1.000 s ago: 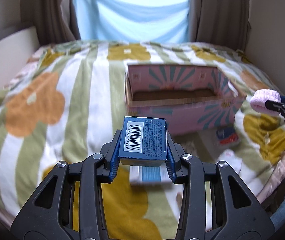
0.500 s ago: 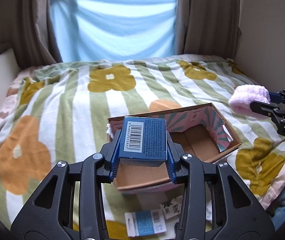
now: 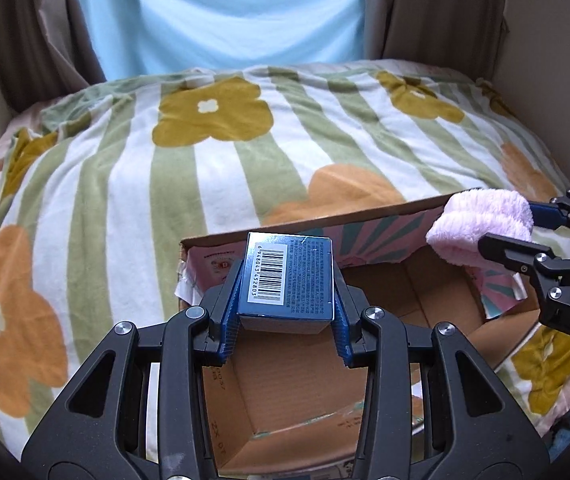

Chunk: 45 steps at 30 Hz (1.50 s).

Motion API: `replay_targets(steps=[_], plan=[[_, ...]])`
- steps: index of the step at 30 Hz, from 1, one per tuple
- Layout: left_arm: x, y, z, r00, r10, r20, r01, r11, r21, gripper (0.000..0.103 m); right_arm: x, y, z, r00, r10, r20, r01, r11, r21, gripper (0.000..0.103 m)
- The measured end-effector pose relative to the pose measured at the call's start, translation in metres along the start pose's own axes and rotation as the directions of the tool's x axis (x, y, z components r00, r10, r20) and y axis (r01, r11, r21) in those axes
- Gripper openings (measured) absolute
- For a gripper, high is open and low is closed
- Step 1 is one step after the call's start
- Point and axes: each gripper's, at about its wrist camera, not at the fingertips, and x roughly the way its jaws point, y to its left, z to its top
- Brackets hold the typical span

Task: Organize objects
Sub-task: 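Lower and open the left gripper in the box while the right releases the towel, then move both open grippers back toward the remaining items on the bed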

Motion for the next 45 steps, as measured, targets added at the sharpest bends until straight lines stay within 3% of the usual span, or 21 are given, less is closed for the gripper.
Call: replay_targets(steps=[6, 8, 10, 11, 14, 31, 33, 35, 45], plan=[[0.020, -0.003, -0.007, 0.999, 0.006, -0.035, -0.006, 1.000, 0.023, 0.036, 0.020, -0.002, 0.003, 0.997, 0.035, -0.062, -0.035, 0.999, 0.003, 0.045], [0.023, -0.006, -0.010, 0.999, 0.033, -0.039, -0.031, 0.998, 0.053, 0.040, 0.024, -0.002, 0.002, 0.997, 0.019, -0.076, -0.019, 1.000, 0.001, 0.058], [0.025, -0.010, -0.012, 0.998, 0.050, -0.047, -0.046, 0.996, 0.079, 0.072, 0.027, -0.006, 0.001, 0.997, 0.006, -0.082, -0.005, 1.000, 0.013, 0.070], [0.025, -0.010, -0.013, 0.998, 0.043, -0.043, -0.040, 0.996, 0.085, 0.103, 0.026, -0.008, 0.000, 0.997, 0.008, -0.071, -0.006, 1.000, 0.023, 0.070], [0.021, -0.007, -0.016, 1.000, 0.005, -0.027, -0.003, 0.998, 0.059, 0.103, 0.027, -0.013, -0.003, 0.998, 0.015, -0.067, -0.013, 0.999, 0.043, 0.071], [-0.030, -0.005, -0.027, 1.000, 0.016, 0.025, -0.017, 0.999, 0.042, 0.103, -0.004, -0.013, -0.014, 1.000, 0.017, -0.024, -0.015, 0.995, 0.095, 0.071], [-0.040, -0.004, -0.029, 0.999, 0.018, 0.039, -0.020, 0.999, 0.038, 0.103, -0.010, -0.011, -0.015, 1.000, 0.024, -0.020, -0.022, 0.995, 0.098, 0.075], [-0.050, -0.004, -0.030, 0.999, 0.025, 0.044, -0.026, 0.999, 0.035, 0.103, -0.018, -0.010, -0.017, 1.000, 0.020, -0.009, -0.019, 0.995, 0.101, 0.085], [-0.101, -0.002, -0.056, 0.997, 0.044, 0.064, -0.045, 0.999, 0.017, 0.103, -0.062, -0.002, -0.031, 0.999, 0.037, 0.037, -0.041, 0.993, 0.108, 0.087]])
